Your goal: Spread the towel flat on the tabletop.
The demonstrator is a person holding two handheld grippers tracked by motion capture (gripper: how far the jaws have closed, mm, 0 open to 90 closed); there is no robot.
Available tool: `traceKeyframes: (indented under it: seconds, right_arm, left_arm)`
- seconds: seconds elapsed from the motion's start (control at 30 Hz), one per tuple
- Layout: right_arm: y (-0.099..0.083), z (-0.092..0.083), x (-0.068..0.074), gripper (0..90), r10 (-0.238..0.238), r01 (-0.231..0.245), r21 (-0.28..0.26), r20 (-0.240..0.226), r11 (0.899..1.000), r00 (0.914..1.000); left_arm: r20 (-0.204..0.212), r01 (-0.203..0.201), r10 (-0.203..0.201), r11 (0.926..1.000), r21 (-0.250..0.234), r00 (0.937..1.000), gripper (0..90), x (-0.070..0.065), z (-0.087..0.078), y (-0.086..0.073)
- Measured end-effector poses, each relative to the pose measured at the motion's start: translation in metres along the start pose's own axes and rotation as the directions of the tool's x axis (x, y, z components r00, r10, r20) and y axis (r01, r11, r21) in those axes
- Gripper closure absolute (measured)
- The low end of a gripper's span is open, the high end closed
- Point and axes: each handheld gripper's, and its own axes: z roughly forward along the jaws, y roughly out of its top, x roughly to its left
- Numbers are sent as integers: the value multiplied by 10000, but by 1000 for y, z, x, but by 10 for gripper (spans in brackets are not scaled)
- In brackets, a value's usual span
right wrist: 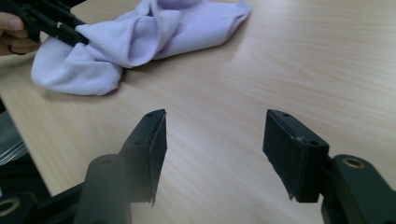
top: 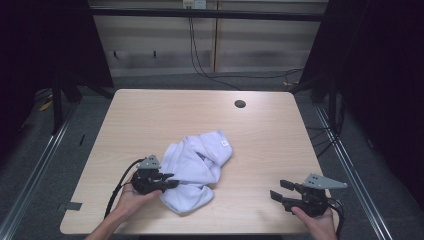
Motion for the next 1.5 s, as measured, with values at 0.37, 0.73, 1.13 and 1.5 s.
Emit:
traceKeyframes:
  seconds: [0.37,0.73,1.13,1.5]
  right_arm:
    - [17,37,22,520,-463,515,465,-1061,9976,9933]
    - [77,112,33,672,-1123,1241,469,-2013,9912,9731]
    - [73,172,35,675,-1252,1601,1465,-2225,9762,9669]
    - [88,139,2,875,-10,83,425,-1670,9991,9860]
  left_arm:
    - [1348,-702,666,9973,222,9886,499,-37,4,5]
    - [194,-170,189,9955,-934,9996,574,15,12,49]
    - [774,37,-48,9999,134,9970,629,18,51,42]
    - [1119,679,-515,9867,-1478,9924,806,30,5,43]
